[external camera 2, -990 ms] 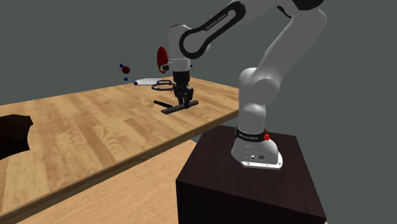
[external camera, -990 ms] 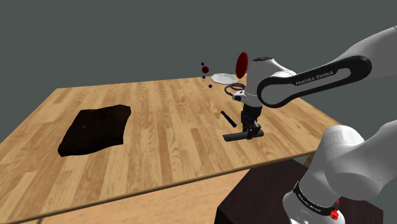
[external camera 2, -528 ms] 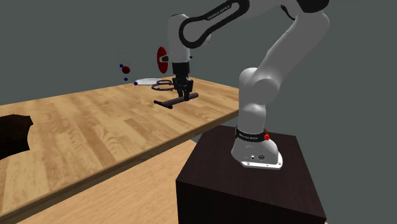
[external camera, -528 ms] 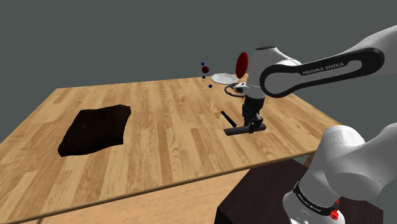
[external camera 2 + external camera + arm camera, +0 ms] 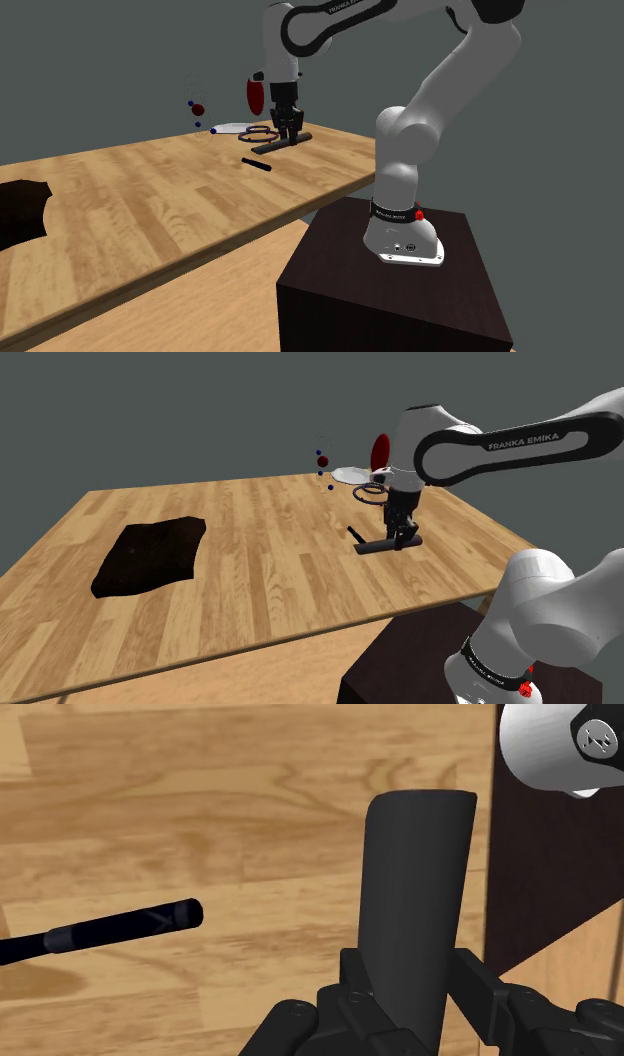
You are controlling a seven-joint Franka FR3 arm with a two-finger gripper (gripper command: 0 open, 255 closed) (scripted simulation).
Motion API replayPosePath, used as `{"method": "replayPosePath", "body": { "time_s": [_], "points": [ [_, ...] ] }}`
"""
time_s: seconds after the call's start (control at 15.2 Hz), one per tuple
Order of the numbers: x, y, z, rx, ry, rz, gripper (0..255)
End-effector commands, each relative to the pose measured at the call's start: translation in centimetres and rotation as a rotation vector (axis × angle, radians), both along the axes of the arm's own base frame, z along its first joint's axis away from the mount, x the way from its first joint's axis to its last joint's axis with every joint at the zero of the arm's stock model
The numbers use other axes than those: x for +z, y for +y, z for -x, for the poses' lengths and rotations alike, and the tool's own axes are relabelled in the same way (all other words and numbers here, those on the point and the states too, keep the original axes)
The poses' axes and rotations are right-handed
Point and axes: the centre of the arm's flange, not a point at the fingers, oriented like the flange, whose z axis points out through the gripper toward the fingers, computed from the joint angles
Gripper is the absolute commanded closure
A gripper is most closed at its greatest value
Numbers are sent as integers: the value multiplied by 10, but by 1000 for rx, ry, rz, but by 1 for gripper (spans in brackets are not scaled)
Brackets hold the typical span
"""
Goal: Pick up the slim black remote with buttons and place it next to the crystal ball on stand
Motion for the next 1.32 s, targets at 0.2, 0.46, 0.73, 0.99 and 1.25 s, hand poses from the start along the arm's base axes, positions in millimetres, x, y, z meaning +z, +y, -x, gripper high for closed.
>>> {"method": "replayPosePath", "body": {
  "time_s": [0.2, 0.46, 0.73, 0.99, 1.25],
  "points": [
    [28, 1, 0, 0, 0, 0, 255],
    [49, 1, 0, 0, 0, 0, 255],
    [70, 1, 0, 0, 0, 0, 255],
    [91, 1, 0, 0, 0, 0, 255],
    [112, 1, 0, 0, 0, 0, 255]
  ]
}}
